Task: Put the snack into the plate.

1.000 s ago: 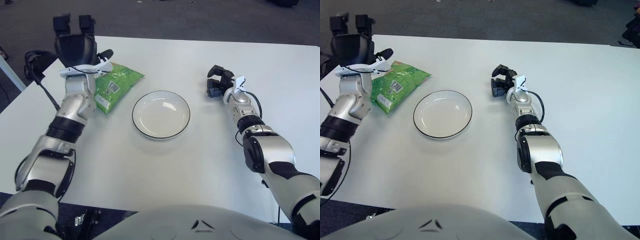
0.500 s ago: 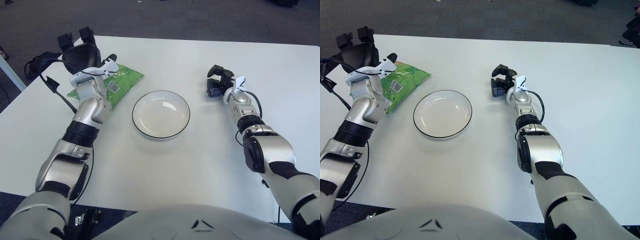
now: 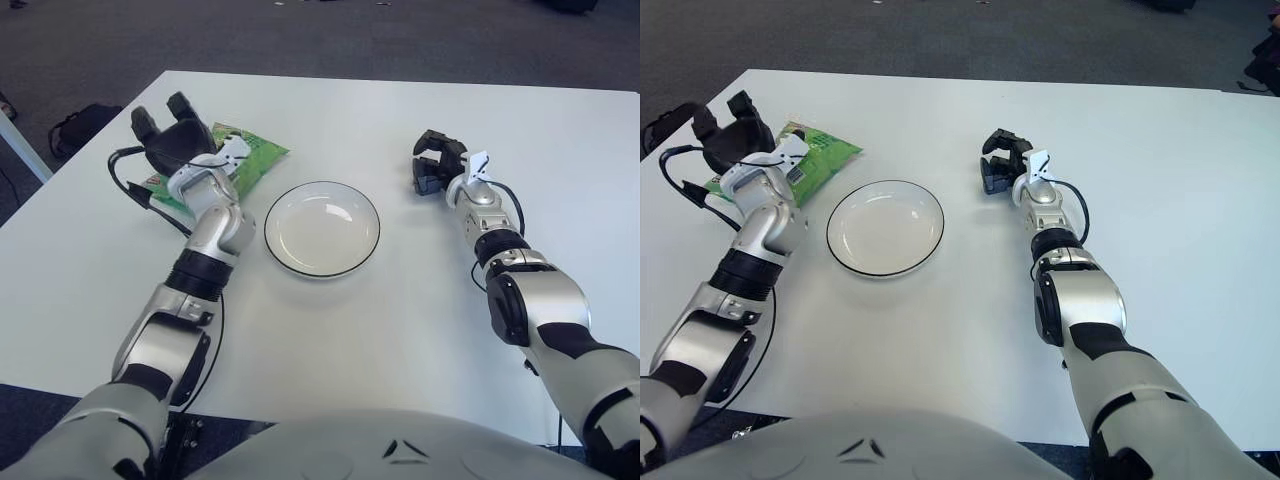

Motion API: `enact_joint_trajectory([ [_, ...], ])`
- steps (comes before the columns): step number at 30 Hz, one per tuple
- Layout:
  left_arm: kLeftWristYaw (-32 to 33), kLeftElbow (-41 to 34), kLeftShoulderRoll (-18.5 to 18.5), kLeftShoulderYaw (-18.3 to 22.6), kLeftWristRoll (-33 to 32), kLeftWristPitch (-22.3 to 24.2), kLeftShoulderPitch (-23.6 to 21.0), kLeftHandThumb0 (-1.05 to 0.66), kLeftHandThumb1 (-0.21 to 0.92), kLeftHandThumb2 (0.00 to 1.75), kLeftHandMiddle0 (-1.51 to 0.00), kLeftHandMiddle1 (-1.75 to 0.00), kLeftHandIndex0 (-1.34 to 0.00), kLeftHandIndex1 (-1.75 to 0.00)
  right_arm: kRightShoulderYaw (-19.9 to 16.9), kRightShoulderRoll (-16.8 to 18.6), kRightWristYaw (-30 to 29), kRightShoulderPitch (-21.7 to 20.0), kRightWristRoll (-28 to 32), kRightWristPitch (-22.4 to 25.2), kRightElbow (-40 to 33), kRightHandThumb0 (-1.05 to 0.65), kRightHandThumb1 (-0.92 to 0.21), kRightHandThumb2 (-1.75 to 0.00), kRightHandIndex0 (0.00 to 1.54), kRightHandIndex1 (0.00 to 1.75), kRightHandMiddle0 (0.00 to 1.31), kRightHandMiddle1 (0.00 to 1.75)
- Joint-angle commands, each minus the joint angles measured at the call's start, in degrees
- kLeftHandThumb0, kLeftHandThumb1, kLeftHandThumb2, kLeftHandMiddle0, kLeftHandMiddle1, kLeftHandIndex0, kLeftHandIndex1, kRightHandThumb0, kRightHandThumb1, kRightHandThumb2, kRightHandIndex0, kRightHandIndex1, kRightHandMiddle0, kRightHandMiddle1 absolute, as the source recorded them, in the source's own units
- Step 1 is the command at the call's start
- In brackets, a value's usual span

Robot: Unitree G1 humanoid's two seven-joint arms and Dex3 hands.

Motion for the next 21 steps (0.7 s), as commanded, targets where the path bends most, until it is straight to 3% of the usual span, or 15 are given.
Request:
enact_joint_trajectory([
  [1,2.00,4.78,-0.99,0.35,-1.14,0.05,-0.95,-1.05,0.92,0.98,0.00,0.00,0.00,-0.02,1.36,1.11,-0.53,4.13,-2.10,4.24,2.89,-0.01,0.02,-1.68,0.84,1.75,0.68,1.68],
  [7,3.95,11.97,-2.97,0.66,-3.73,-0.43,-2.55,-1.05,0.92,1.00,0.00,0.00,0.00,0.00,0.98,1.31,-0.76,4.08,-1.53,4.88,2.75,-0.01,0.01,-1.67,0.83,1.75,0.67,1.69],
  [21,3.92,13.70,-5.62,0.03,-7.02,-0.03,-1.42,-1.05,0.92,1.03,0.00,0.00,0.00,0.00,0.92,1.28,-0.34,4.27,-1.85,4.31,2.35,-0.01,0.02,-1.68,0.84,1.75,0.68,1.70],
])
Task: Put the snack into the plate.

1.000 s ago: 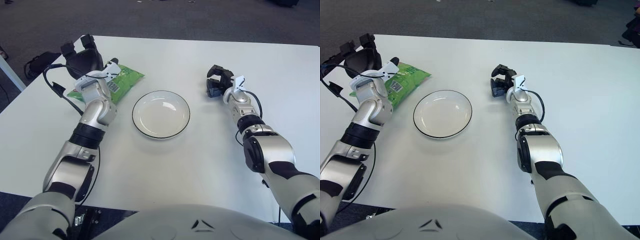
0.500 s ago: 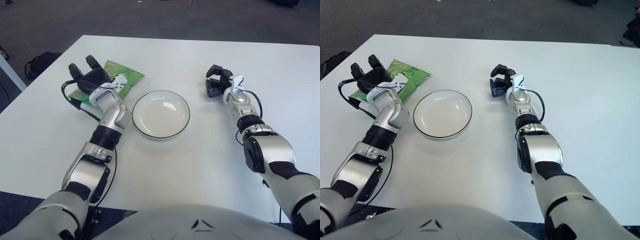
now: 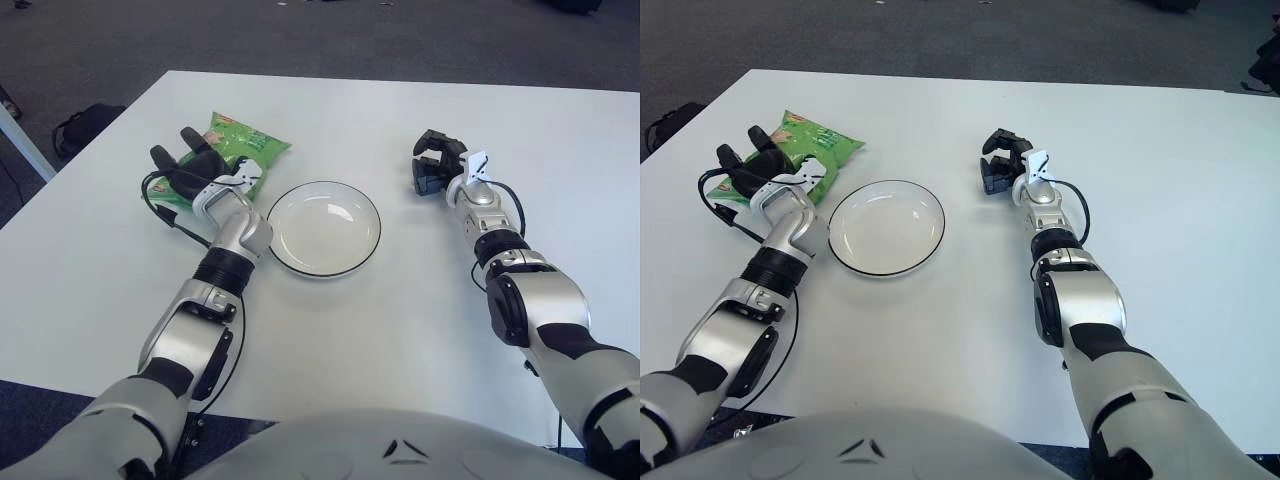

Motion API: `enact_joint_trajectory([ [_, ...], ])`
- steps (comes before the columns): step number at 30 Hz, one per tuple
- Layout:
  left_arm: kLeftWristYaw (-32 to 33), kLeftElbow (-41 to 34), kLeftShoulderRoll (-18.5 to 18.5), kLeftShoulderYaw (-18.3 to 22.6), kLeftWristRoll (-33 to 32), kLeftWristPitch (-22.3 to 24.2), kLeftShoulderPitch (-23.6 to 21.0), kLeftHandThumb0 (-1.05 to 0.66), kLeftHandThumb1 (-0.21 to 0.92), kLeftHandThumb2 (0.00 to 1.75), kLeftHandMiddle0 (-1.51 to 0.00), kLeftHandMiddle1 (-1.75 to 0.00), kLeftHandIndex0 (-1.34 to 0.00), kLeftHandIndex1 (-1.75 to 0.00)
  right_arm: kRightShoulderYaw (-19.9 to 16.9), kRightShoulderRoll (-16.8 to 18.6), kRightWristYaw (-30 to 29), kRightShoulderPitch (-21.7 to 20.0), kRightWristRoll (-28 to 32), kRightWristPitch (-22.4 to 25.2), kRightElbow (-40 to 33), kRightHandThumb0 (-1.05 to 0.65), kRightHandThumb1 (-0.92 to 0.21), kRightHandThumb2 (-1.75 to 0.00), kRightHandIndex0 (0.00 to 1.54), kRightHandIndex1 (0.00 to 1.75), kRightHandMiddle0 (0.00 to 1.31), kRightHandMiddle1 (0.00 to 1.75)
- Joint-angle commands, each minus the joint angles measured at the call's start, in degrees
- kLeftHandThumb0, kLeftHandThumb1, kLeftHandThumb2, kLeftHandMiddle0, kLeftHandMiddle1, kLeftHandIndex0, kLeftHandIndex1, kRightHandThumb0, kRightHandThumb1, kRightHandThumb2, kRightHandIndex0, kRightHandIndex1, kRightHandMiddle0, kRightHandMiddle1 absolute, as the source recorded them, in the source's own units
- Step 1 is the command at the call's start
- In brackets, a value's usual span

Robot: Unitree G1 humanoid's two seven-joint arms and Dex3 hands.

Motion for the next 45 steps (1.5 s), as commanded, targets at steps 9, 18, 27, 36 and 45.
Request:
enact_joint_trajectory([
  [9,0.84,3.18,-0.75,0.59,-4.24,-2.61,2.82,-1.05,0.92,1.01,0.00,0.00,0.00,0.00,1.49,1.24,0.23,4.14,-1.82,4.39,2.28,-0.01,0.04,-1.73,0.86,1.75,0.68,1.73],
  [18,7.10,9.32,-0.78,2.62,-7.17,-9.83,5.13,-1.05,0.92,0.98,-0.03,-0.01,-0.05,-0.04,0.99,1.32,0.99,4.29,-1.21,3.94,1.81,-0.01,0.03,-1.71,0.86,1.75,0.67,1.71],
  [27,12.11,16.75,4.51,3.28,-8.56,-22.99,5.94,-1.05,0.92,0.90,0.00,-1.35,0.00,-1.03,0.67,1.31,1.61,4.29,-0.91,3.79,1.87,-0.01,0.01,-1.69,0.85,1.75,0.65,1.72],
  [36,13.68,27.71,11.28,2.66,-9.75,-34.63,3.13,-0.99,0.92,0.86,-0.30,-1.73,-0.10,-1.70,1.17,1.13,0.50,4.12,-1.82,4.05,1.84,-0.01,0.03,-1.71,0.84,1.75,0.67,1.74],
  [45,16.64,30.94,13.95,1.12,-9.27,-35.93,0.60,-0.72,0.88,0.74,-1.02,-1.75,-0.66,-1.74,1.56,1.02,0.90,4.15,-1.92,4.22,1.80,-0.01,0.02,-1.70,0.84,1.75,0.66,1.74],
])
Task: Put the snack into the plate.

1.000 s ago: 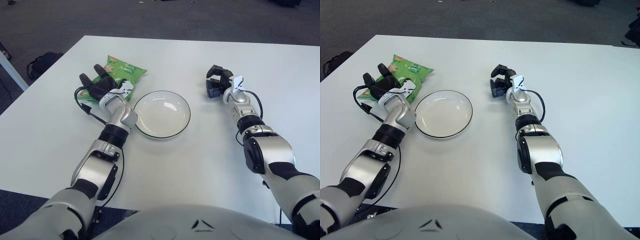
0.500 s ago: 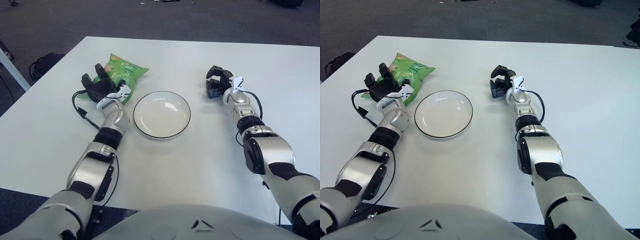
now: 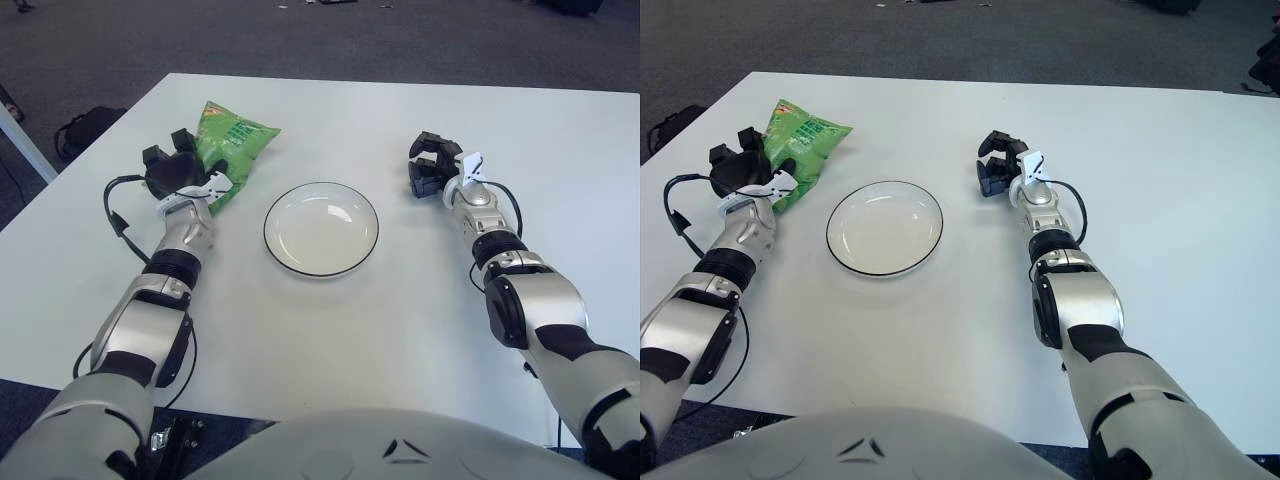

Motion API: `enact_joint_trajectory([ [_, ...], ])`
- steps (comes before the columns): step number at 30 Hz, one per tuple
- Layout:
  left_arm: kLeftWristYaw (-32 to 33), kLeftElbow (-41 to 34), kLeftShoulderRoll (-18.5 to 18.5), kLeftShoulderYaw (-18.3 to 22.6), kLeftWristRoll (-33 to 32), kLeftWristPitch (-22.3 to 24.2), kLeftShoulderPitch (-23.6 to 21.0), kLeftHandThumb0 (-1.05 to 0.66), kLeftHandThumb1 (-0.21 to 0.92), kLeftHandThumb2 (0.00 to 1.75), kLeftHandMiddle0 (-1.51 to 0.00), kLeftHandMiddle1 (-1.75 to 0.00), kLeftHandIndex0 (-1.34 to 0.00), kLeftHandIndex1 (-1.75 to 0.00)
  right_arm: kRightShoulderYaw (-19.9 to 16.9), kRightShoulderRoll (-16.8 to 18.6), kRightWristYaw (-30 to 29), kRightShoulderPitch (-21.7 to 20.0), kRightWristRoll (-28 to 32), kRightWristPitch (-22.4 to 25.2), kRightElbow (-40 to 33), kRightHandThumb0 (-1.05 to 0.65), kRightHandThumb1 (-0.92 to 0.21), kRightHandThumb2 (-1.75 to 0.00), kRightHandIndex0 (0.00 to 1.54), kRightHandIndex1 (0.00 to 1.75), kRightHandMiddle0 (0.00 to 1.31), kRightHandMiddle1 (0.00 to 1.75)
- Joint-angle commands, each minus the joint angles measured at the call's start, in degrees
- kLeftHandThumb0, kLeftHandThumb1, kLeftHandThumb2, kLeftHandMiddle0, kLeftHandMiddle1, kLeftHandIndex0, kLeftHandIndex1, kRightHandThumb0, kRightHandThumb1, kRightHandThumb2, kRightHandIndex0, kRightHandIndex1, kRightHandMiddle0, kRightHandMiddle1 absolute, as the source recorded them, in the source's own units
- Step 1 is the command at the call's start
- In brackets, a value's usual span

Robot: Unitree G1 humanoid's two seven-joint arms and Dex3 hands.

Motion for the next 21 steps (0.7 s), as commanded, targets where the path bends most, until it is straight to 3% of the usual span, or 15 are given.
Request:
enact_joint_trajectory([
  [1,-1.14,1.50,0.33,-0.58,-0.99,1.32,3.40,-0.70,0.86,0.76,-1.06,-1.75,-0.70,-1.75,0.22,0.68,0.73,3.78,-0.69,4.19,2.41,-0.01,0.02,-1.70,0.84,1.75,0.66,1.73],
  [7,-1.23,2.06,2.73,-0.63,-1.83,-1.11,2.75,-0.64,0.74,0.92,-1.18,-1.75,-0.77,-1.70,-0.24,0.73,0.92,3.80,-0.39,4.27,2.32,-0.01,0.03,-1.70,0.85,1.75,0.68,1.70],
  [10,-2.08,4.24,6.14,-1.67,-1.35,-5.46,1.27,-0.61,0.65,1.03,-1.19,-1.75,-0.81,-1.66,-0.33,0.74,0.94,3.76,-0.46,4.36,2.37,-0.01,0.03,-1.69,0.85,1.75,0.69,1.69],
  [11,-2.21,4.93,7.05,-2.00,-1.23,-6.77,0.85,-0.58,0.50,1.16,-1.20,-1.75,-0.76,-1.69,-0.34,0.74,0.93,3.74,-0.49,4.35,2.40,-0.01,0.02,-1.69,0.85,1.75,0.69,1.68],
  [14,-1.30,5.93,8.88,-2.94,-0.84,-10.30,0.44,-0.55,0.29,1.38,-1.21,-1.75,-0.73,-1.73,-0.32,0.74,0.90,3.75,-0.60,4.28,2.37,-0.01,0.02,-1.68,0.84,1.75,0.69,1.67],
  [18,0.77,5.79,10.99,-4.08,-0.24,-14.36,0.32,-0.61,0.10,1.60,-1.20,-1.75,-0.83,-1.74,-0.30,0.82,1.01,3.90,-0.64,4.07,2.31,-0.01,0.02,-1.68,0.84,1.75,0.69,1.67],
  [20,1.28,4.47,12.30,-4.35,-0.03,-15.72,0.17,-0.32,-0.01,1.68,-1.02,-1.72,-0.82,-1.74,-0.35,0.82,1.20,3.94,-0.56,4.05,2.25,-0.01,0.01,-1.67,0.84,1.75,0.69,1.66],
  [21,1.56,3.88,12.77,-4.47,0.03,-16.18,0.13,-0.26,-0.03,1.70,-0.99,-1.70,-0.82,-1.74,-0.38,0.83,1.27,3.95,-0.53,4.06,2.24,-0.01,0.01,-1.67,0.84,1.75,0.69,1.66],
])
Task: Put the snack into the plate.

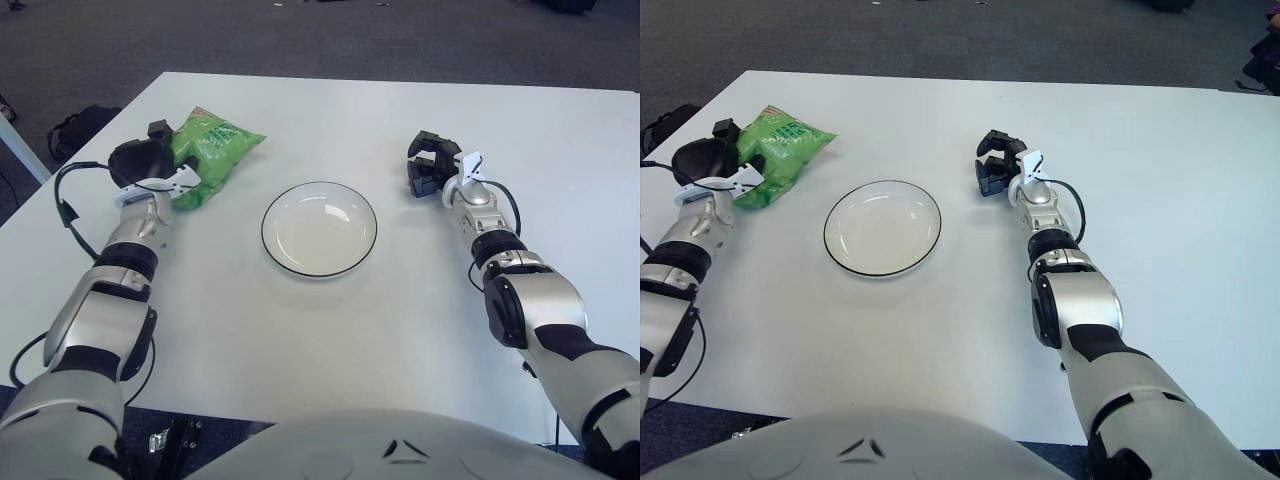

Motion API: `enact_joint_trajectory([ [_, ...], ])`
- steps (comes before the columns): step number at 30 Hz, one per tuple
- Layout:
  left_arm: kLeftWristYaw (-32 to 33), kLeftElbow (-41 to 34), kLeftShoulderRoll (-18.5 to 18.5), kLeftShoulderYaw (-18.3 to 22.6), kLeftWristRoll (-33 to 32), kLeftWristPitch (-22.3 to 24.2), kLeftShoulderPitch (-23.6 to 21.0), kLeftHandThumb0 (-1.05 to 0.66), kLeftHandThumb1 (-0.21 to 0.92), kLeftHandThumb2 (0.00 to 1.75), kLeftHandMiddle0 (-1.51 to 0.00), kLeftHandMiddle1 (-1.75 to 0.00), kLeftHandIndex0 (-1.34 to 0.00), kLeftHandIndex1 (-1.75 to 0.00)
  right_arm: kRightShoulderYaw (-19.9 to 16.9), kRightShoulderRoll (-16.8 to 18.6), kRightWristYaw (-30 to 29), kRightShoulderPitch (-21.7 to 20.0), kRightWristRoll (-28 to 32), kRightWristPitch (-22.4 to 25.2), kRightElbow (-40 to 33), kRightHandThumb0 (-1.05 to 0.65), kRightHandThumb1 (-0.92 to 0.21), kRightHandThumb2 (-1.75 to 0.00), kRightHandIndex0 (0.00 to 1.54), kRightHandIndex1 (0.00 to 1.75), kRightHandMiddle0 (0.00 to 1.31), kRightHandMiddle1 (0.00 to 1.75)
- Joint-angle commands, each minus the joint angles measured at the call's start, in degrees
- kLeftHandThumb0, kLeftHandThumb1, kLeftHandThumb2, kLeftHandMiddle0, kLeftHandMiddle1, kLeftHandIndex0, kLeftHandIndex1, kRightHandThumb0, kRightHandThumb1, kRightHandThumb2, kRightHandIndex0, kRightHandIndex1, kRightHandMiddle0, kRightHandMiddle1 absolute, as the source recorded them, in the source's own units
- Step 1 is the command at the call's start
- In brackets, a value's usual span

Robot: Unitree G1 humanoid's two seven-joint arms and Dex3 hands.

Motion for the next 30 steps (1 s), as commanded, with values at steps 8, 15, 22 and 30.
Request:
enact_joint_trajectory([
  [8,1.98,-3.31,4.08,-1.18,1.52,-3.66,0.01,-0.01,-0.13,1.74,-0.92,-1.56,-0.83,-1.75,0.34,0.67,0.86,4.01,-0.73,4.19,2.43,-0.01,0.01,-1.66,0.83,1.75,0.68,1.66],
  [15,3.55,-5.57,8.05,-0.97,2.79,-9.40,-2.10,0.00,-0.14,1.75,-0.95,-1.54,-0.80,-1.75,0.11,0.58,1.41,3.98,-0.61,4.22,2.50,-0.01,0.00,-1.65,0.83,1.75,0.68,1.65],
  [22,1.74,-12.57,10.05,0.44,2.55,-13.26,-2.58,0.00,-0.12,1.75,-0.96,-1.59,-0.74,-1.75,0.07,0.65,1.62,3.99,-0.80,4.21,2.44,-0.01,0.00,-1.65,0.83,1.75,0.68,1.65],
  [30,-0.41,-27.15,11.19,2.87,2.66,-15.40,0.32,0.00,-0.11,1.75,-0.96,-1.61,-0.72,-1.75,0.28,0.50,1.88,3.89,-1.06,4.31,2.48,-0.01,0.01,-1.67,0.83,1.75,0.69,1.66],
])
